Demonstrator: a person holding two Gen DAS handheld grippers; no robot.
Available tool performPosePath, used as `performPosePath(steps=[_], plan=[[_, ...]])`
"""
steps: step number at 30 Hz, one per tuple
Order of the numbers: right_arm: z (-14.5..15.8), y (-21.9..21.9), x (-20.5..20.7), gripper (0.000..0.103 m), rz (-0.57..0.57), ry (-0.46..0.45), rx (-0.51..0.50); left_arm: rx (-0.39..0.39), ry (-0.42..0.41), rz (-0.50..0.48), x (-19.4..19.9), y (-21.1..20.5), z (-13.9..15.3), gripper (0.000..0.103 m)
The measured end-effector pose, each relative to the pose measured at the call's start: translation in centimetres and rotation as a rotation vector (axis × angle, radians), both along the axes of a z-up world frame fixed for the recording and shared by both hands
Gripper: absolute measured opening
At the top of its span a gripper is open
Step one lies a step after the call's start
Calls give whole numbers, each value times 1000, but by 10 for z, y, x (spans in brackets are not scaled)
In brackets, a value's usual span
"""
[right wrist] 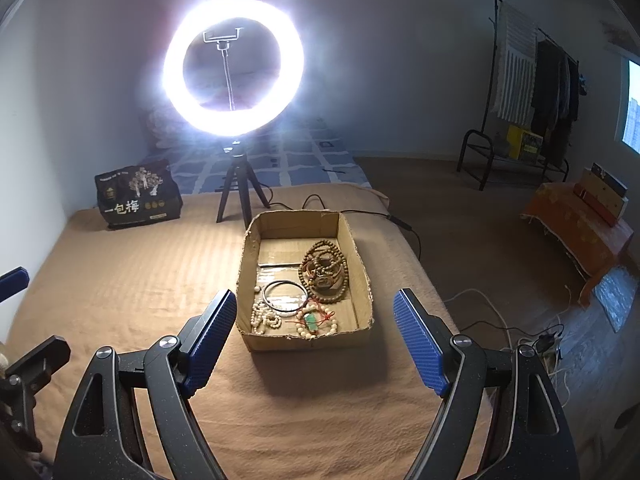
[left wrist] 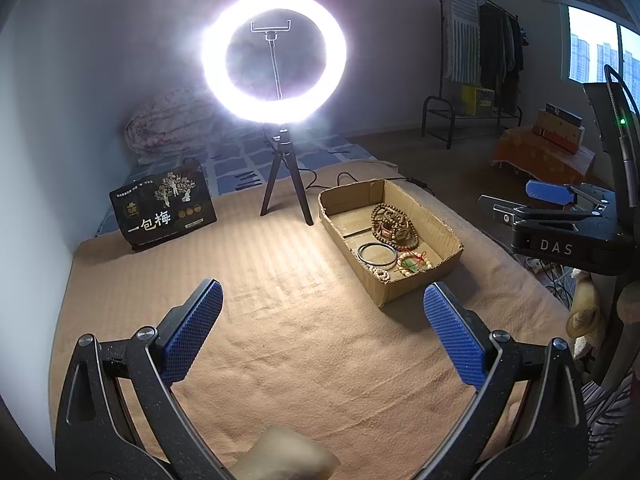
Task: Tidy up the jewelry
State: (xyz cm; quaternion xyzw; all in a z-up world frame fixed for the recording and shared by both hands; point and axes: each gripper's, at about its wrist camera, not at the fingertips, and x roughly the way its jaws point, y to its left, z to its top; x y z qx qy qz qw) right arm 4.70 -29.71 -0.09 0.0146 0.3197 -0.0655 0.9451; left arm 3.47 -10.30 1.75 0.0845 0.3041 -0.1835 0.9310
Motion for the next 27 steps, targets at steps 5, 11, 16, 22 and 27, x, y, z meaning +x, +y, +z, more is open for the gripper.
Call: performPosePath(steps=[5, 11, 16, 22, 27], plan=[[0, 0, 0, 81, -3, -2, -4, -1, 0, 0, 1, 0, -1, 102], [0, 0, 0, 81, -3, 0, -5, -2, 1, -2, 0, 0, -1, 102], [0, 0, 0, 81, -3, 0, -6, -1, 1, -2, 1, 0, -1, 102], [0, 0, 0, 81, -4, 0, -6, 0, -5, -5, -1, 0, 1, 102], [0, 0, 0, 81, -2, 1, -6, 2, -8, -2, -1, -1, 3, 102]])
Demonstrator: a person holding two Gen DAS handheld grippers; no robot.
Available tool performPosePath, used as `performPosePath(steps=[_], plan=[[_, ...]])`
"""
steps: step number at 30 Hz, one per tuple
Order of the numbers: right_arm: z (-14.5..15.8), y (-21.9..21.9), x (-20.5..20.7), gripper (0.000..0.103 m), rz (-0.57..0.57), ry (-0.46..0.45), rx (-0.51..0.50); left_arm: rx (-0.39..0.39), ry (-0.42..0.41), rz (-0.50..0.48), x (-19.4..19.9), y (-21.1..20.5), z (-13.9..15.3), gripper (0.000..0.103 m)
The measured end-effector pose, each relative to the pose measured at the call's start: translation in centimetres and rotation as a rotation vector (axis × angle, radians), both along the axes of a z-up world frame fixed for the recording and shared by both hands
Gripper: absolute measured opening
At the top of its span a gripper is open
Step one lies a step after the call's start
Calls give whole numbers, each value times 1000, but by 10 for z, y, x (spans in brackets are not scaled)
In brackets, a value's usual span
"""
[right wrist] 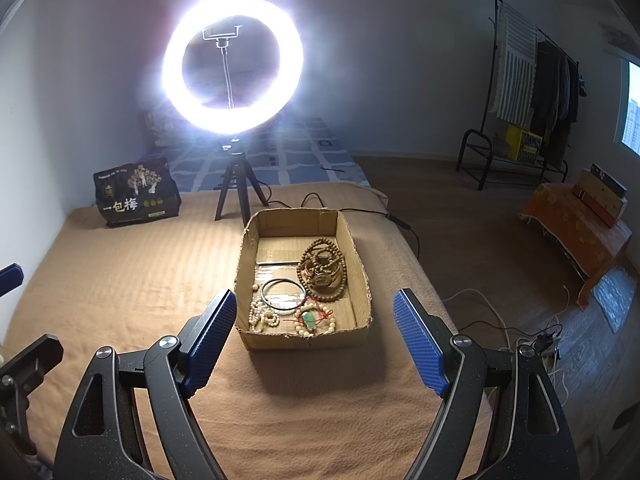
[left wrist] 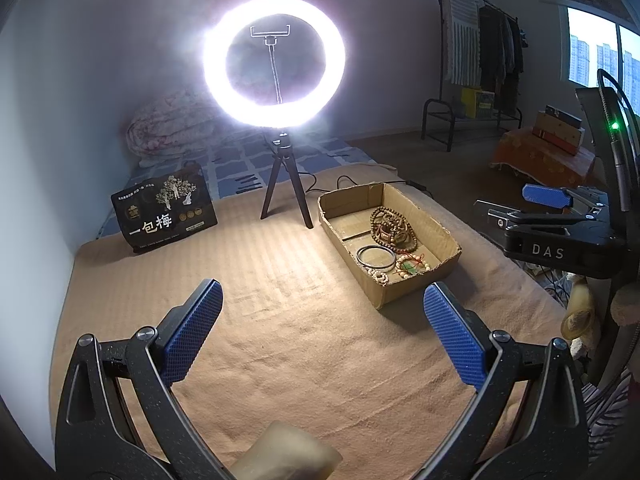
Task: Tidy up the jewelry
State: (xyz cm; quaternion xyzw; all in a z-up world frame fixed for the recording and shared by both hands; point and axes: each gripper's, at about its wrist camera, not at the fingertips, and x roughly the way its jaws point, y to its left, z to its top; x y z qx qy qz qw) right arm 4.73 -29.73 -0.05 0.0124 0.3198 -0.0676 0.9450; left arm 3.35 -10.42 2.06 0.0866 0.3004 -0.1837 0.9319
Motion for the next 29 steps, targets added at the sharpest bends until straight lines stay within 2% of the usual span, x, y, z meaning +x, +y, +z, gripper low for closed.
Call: performPosePath(steps=[29], plan=[[-7, 5, 2, 81, 15, 31, -19, -32, 10, 79, 0, 8, 0, 102]])
